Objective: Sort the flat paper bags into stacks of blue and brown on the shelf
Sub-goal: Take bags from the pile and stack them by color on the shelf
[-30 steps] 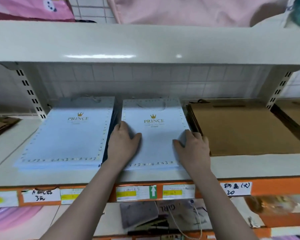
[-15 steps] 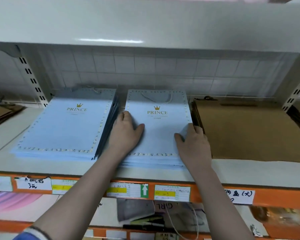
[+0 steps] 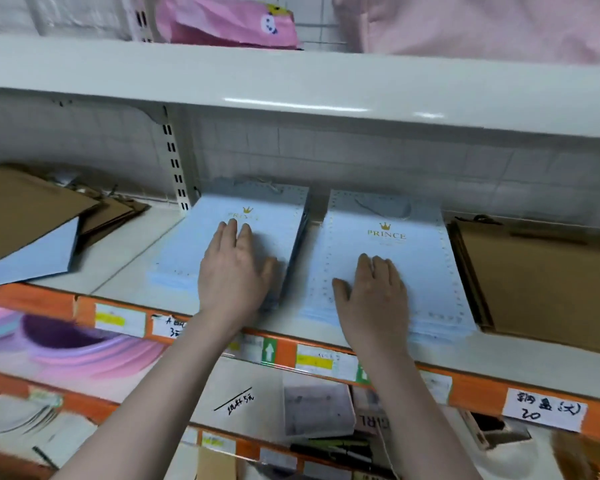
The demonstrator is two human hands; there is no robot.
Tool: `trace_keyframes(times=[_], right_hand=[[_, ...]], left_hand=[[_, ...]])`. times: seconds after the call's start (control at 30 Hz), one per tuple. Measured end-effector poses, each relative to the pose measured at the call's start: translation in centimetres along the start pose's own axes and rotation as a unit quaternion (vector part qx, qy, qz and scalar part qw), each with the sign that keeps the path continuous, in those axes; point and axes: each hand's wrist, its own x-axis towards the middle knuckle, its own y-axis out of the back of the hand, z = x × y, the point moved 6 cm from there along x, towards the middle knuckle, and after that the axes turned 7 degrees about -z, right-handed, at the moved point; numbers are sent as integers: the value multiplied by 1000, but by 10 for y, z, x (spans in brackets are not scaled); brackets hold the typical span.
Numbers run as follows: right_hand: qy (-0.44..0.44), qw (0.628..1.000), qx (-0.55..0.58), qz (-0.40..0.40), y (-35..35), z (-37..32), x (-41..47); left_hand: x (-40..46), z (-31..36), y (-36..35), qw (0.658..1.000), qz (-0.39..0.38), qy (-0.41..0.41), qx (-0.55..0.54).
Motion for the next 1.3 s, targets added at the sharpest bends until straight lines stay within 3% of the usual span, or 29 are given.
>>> trace_keyframes(times=[0.23,0.67,1.0,1.3], right_hand=[[46,997,47,48,-33,-132,-20],[103,992,78,7,-107,-387,-66],[105,989,104,8,-163,-491,12],[64,994,50,-77,-198,-549,92]], left_hand=[[-28,-138,70,998,30,57,12],[-65,-404,180,988,53,135,55],[16,-528,181,985,44,135,94],[134,-598,158,984,-55,142,96]])
